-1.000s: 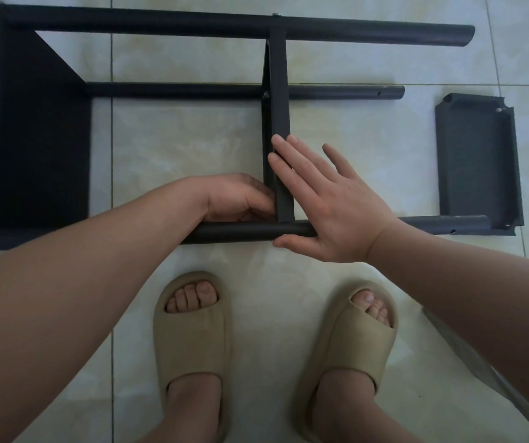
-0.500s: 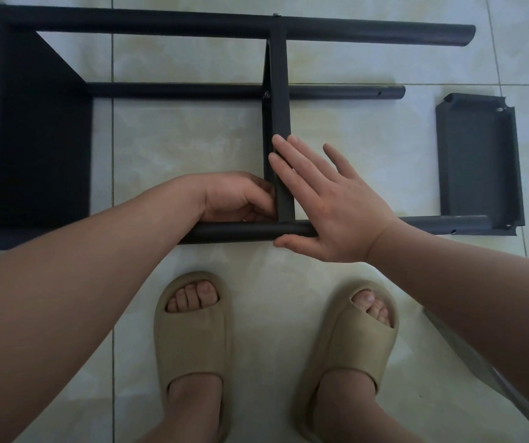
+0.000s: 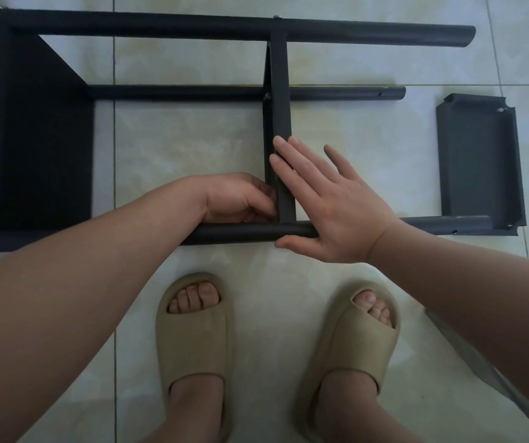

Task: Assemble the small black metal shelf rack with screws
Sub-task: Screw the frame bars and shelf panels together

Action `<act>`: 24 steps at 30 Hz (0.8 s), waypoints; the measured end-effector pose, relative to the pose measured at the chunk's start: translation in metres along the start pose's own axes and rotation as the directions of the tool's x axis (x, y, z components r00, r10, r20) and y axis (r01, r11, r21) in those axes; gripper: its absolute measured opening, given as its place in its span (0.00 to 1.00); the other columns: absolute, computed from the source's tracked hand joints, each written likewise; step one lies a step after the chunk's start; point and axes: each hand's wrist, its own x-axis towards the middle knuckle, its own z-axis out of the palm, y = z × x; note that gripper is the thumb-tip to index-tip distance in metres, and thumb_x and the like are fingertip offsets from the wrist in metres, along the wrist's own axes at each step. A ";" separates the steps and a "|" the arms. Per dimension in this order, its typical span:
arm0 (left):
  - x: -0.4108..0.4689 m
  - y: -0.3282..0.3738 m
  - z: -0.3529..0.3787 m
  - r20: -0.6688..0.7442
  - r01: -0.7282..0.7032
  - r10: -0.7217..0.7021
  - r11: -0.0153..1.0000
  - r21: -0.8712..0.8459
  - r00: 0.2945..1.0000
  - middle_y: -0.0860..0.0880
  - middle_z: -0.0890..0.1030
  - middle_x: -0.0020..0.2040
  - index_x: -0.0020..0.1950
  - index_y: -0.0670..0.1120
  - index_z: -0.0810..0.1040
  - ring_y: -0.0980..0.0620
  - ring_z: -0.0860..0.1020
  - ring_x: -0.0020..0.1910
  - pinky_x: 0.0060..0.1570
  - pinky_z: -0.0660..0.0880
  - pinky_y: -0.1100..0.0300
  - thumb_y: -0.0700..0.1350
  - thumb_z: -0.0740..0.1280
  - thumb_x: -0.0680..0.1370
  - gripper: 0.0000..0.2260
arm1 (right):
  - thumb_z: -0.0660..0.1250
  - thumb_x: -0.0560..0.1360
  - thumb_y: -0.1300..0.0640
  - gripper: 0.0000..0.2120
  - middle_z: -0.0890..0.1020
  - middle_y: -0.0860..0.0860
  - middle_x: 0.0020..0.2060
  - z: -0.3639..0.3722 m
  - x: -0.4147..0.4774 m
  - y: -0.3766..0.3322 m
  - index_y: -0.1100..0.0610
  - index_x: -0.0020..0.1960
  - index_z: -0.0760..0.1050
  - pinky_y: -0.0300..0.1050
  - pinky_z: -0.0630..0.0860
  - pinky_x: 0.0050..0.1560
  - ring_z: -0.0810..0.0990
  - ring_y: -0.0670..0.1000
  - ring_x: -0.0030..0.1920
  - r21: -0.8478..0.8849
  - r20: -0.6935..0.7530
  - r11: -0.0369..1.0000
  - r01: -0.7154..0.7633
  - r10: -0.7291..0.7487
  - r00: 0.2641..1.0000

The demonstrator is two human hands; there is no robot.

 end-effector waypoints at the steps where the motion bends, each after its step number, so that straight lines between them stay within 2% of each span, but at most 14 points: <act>1: 0.000 0.001 0.000 -0.008 0.000 0.000 1.000 0.007 1.000 0.45 0.80 0.32 0.42 0.38 0.78 0.51 0.80 0.31 0.33 0.76 0.62 0.29 0.64 0.75 0.07 | 0.53 0.77 0.28 0.47 0.51 0.56 0.82 0.000 0.000 0.000 0.62 0.82 0.52 0.66 0.56 0.77 0.48 0.55 0.82 0.000 0.001 1.000 0.000 0.000 1.000; 2: -0.001 0.002 0.001 -0.014 -0.001 0.001 1.000 0.011 1.000 0.45 0.78 0.32 0.42 0.38 0.77 0.51 0.78 0.30 0.34 0.75 0.61 0.31 0.66 0.73 0.04 | 0.53 0.77 0.28 0.48 0.51 0.56 0.82 0.000 0.000 0.000 0.62 0.82 0.52 0.66 0.56 0.77 0.48 0.55 0.82 0.000 0.001 1.000 -0.001 0.001 1.000; 4: 0.000 0.002 0.002 -0.002 0.001 -0.001 1.000 -0.014 1.000 0.44 0.77 0.34 0.44 0.38 0.76 0.51 0.77 0.32 0.35 0.74 0.60 0.34 0.67 0.69 0.05 | 0.53 0.77 0.28 0.48 0.51 0.56 0.82 0.000 0.000 0.000 0.62 0.82 0.52 0.66 0.56 0.77 0.48 0.55 0.82 -0.001 0.000 1.000 0.000 0.000 1.000; 6: 0.000 0.002 0.002 0.039 0.003 -0.001 0.999 -0.052 0.999 0.44 0.80 0.38 0.48 0.38 0.76 0.51 0.81 0.36 0.38 0.77 0.59 0.33 0.64 0.74 0.05 | 0.53 0.77 0.28 0.48 0.51 0.56 0.82 0.000 0.000 0.000 0.62 0.82 0.52 0.66 0.55 0.77 0.48 0.56 0.82 -0.004 0.003 1.000 -0.001 0.001 1.000; 8: 0.000 0.001 0.002 0.061 0.006 -0.006 1.000 -0.010 0.998 0.46 0.83 0.40 0.48 0.38 0.79 0.52 0.83 0.39 0.39 0.79 0.61 0.32 0.61 0.78 0.08 | 0.53 0.77 0.27 0.48 0.50 0.56 0.82 0.000 0.000 0.000 0.61 0.82 0.51 0.66 0.55 0.77 0.48 0.55 0.82 -0.003 0.007 1.000 -0.003 0.003 1.000; 11: -0.002 0.001 0.002 0.054 0.003 -0.004 1.000 0.026 0.999 0.46 0.85 0.38 0.47 0.39 0.80 0.53 0.84 0.37 0.37 0.78 0.63 0.31 0.60 0.79 0.10 | 0.53 0.77 0.27 0.48 0.50 0.56 0.82 -0.001 0.000 0.000 0.61 0.82 0.51 0.66 0.55 0.77 0.48 0.55 0.82 -0.006 0.012 1.000 -0.006 0.006 1.000; 14: 0.000 0.000 0.000 0.021 0.008 -0.009 1.000 0.022 1.000 0.43 0.83 0.38 0.49 0.35 0.80 0.50 0.83 0.36 0.38 0.79 0.60 0.30 0.61 0.78 0.08 | 0.53 0.77 0.27 0.48 0.50 0.56 0.82 -0.001 0.000 0.000 0.62 0.82 0.51 0.65 0.55 0.77 0.48 0.55 0.82 -0.005 0.014 1.000 -0.007 0.007 1.000; 18: 0.000 0.000 -0.001 0.014 0.022 -0.022 1.000 0.004 1.000 0.41 0.81 0.38 0.48 0.35 0.79 0.49 0.82 0.35 0.38 0.79 0.60 0.30 0.64 0.74 0.06 | 0.53 0.77 0.28 0.48 0.51 0.56 0.82 -0.001 0.000 -0.001 0.62 0.82 0.52 0.66 0.56 0.77 0.49 0.56 0.82 -0.004 0.006 1.000 -0.006 0.006 1.000; 22: 0.003 -0.001 -0.001 0.051 0.021 -0.019 0.998 -0.058 0.999 0.41 0.82 0.43 0.55 0.36 0.77 0.46 0.82 0.42 0.45 0.79 0.56 0.34 0.64 0.72 0.12 | 0.54 0.77 0.28 0.48 0.51 0.57 0.82 0.000 0.000 -0.001 0.62 0.82 0.53 0.66 0.56 0.77 0.49 0.56 0.82 -0.004 -0.002 1.000 -0.005 0.005 1.000; 24: 0.004 -0.002 -0.002 0.054 0.023 -0.022 1.000 -0.010 0.998 0.42 0.83 0.46 0.55 0.36 0.78 0.47 0.83 0.44 0.47 0.79 0.56 0.36 0.65 0.72 0.13 | 0.54 0.77 0.28 0.48 0.51 0.57 0.82 -0.001 0.000 -0.001 0.62 0.82 0.53 0.66 0.56 0.77 0.49 0.56 0.82 -0.004 0.001 1.000 -0.006 0.006 1.000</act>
